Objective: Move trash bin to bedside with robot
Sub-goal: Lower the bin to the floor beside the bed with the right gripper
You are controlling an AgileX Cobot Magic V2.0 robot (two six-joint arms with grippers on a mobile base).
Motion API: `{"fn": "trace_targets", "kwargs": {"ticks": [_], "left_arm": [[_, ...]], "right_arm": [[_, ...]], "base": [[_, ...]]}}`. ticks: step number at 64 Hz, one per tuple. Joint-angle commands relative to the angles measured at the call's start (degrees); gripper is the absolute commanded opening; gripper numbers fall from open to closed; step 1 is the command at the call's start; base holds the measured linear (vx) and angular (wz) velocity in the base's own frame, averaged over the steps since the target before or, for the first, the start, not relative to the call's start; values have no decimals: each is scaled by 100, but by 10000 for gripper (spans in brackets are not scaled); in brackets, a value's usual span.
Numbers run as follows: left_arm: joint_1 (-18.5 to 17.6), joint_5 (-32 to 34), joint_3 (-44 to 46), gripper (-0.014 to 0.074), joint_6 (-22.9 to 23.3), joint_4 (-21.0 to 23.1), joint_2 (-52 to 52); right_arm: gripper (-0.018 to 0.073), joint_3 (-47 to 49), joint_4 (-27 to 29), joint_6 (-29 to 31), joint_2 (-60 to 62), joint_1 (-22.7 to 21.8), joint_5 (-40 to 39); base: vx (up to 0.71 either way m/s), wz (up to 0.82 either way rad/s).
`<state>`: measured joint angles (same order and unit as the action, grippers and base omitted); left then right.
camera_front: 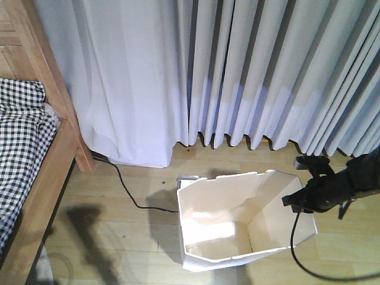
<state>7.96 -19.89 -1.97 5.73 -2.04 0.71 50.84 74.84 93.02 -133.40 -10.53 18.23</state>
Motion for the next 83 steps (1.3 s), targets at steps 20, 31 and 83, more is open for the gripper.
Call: {"fn": "trace_targets", "kwargs": {"ticks": [20, 31, 83], "left_arm": [[-17, 376, -19, -6, 25, 13, 81], [-17, 376, -19, -6, 25, 13, 81], [-17, 376, -19, -6, 25, 13, 81]], "right_arm": [[-2, 1526, -179, -508, -1015, -30, 727], [-2, 2186, -179, -683, -1642, -30, 881], [-2, 4984, -2611, -3461, -3465, 172, 1383]], "base": [[0, 0], [0, 0], [0, 0]]}}
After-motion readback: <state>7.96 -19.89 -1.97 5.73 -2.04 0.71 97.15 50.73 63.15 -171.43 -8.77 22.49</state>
